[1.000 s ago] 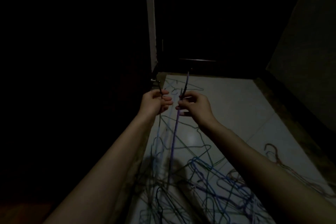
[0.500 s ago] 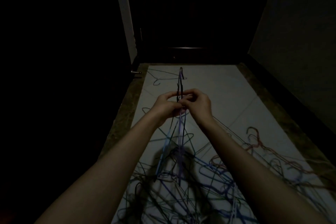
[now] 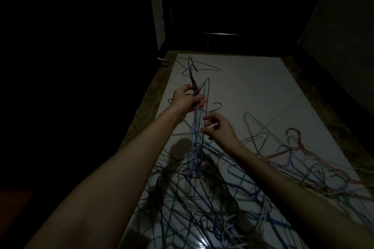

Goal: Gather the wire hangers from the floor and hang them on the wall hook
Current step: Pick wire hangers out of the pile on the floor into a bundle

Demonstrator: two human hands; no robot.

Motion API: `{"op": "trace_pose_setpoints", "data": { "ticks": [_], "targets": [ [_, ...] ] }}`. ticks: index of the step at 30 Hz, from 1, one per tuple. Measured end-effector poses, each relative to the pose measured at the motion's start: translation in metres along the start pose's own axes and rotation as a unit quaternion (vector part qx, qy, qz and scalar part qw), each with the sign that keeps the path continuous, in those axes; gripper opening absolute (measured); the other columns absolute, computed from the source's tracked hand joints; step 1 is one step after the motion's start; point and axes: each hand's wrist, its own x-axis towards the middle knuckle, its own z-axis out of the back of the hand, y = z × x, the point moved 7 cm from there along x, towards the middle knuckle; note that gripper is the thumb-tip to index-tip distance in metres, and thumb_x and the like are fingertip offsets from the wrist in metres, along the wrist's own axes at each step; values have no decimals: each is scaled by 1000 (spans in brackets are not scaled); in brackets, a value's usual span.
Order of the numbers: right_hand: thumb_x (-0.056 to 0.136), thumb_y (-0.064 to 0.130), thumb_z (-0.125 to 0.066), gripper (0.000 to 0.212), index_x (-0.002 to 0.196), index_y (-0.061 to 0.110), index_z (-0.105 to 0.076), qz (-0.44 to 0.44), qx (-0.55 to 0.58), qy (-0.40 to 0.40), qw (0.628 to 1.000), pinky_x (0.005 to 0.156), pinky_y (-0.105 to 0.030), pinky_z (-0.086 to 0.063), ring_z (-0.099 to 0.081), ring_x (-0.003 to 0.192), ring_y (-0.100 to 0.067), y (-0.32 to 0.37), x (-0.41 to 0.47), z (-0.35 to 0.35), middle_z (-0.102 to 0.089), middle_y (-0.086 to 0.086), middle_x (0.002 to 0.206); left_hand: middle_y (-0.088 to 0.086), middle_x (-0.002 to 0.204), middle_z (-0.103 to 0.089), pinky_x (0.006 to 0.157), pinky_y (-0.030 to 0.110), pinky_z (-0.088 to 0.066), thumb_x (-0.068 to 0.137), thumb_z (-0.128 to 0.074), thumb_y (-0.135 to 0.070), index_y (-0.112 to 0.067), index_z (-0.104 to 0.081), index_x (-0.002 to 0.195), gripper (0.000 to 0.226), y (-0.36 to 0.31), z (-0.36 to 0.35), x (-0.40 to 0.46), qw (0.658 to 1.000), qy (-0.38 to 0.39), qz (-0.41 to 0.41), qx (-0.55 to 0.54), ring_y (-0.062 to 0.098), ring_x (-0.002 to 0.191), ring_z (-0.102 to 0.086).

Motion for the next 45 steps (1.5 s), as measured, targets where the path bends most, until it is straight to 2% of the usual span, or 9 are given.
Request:
{"op": "trace_pose_setpoints", "data": {
  "ticks": [6, 10, 14, 18, 23, 29, 33, 38, 45],
  "targets": [
    [78, 12, -72, 26, 98, 13, -55, -64, -61, 54, 995, 67, -30, -48, -55, 79, -18, -35, -27, -13, -53, 1, 87, 16, 80, -58, 54, 20, -54, 88, -50, 14, -4, -49, 98, 20, -3, 0, -2, 1000, 3, -14, -8, 21, 66, -59],
    [79, 14, -71, 29, 100, 15, -52, -89, -56, 58, 993, 67, -32, -50, -56, 80, -18, -40, -29, -22, -53, 3, 87, 17, 80, -58, 54, 20, -53, 88, -50, 13, -2, -48, 104, 22, -3, 5, -2, 1000, 0, -17, -4, 20, 64, -59],
    [83, 9, -66, 22, 101, 11, -53, -115, -34, 55, 991, 76, -38, -53, -60, 79, -18, -46, -31, -29, -58, 2, 79, 15, 79, -59, 53, 19, -53, 88, -50, 14, -3, -48, 104, 23, -3, 11, -6, 1000, 2, -21, -2, 19, 64, -58],
    [86, 3, -62, 16, 100, 7, -54, -131, 0, 67, 989, 62, -29, -53, -61, 70, -14, -48, -33, -31, -60, -4, 78, 15, 80, -59, 54, 18, -54, 89, -50, 13, -5, -49, 94, 19, -1, 18, -7, 1000, 5, -18, 2, 19, 65, -58],
    [90, -4, -49, 14, 100, 5, -53, -154, 18, 63, 986, 51, -24, -50, -61, 69, -20, -48, -34, -33, -58, -15, 88, 12, 79, -59, 50, 14, -50, 91, -48, 11, -8, -50, 92, 19, -2, 25, -9, 998, 10, -32, 53, 16, 65, -57],
    [90, -15, -37, 25, 107, -7, -54, -181, 41, 68, 980, 47, -22, -51, -58, 60, -22, -43, -35, -24, -54, -12, 75, 12, 73, -58, 46, 13, -42, 89, -51, 12, -5, -50, 90, 17, 1, 40, -9, 993, 9, -46, 109, 7, 51, -54],
    [88, -16, -39, 26, 110, -12, -53, -182, 64, 46, 980, 56, -32, -55, -57, 61, -24, -36, -32, -12, -54, -15, 71, 9, 70, -58, 44, 10, -41, 89, -51, 9, -4, -52, 94, 14, 0, 46, -6, 978, 22, -66, 197, -3, 42, -54],
    [88, -15, -43, 24, 110, -11, -53, -162, 97, 38, 981, 49, -23, -56, -57, 63, -24, -12, -28, -2, -54, -17, 73, 9, 67, -56, 45, 12, -40, 91, -47, 12, -4, -51, 91, 17, -5, 53, -8, 971, 19, -79, 227, 6, 50, -55],
    [89, -15, -41, 25, 112, -13, -51, -166, 88, 44, 981, 51, -24, -57, -58, 64, -23, -10, -34, -15, -54, -18, 71, 8, 69, -55, 45, 11, -40, 92, -45, 12, -4, -49, 97, 17, -20, 68, -14, 968, 0, -101, 228, 13, 59, -52]
  ]
}}
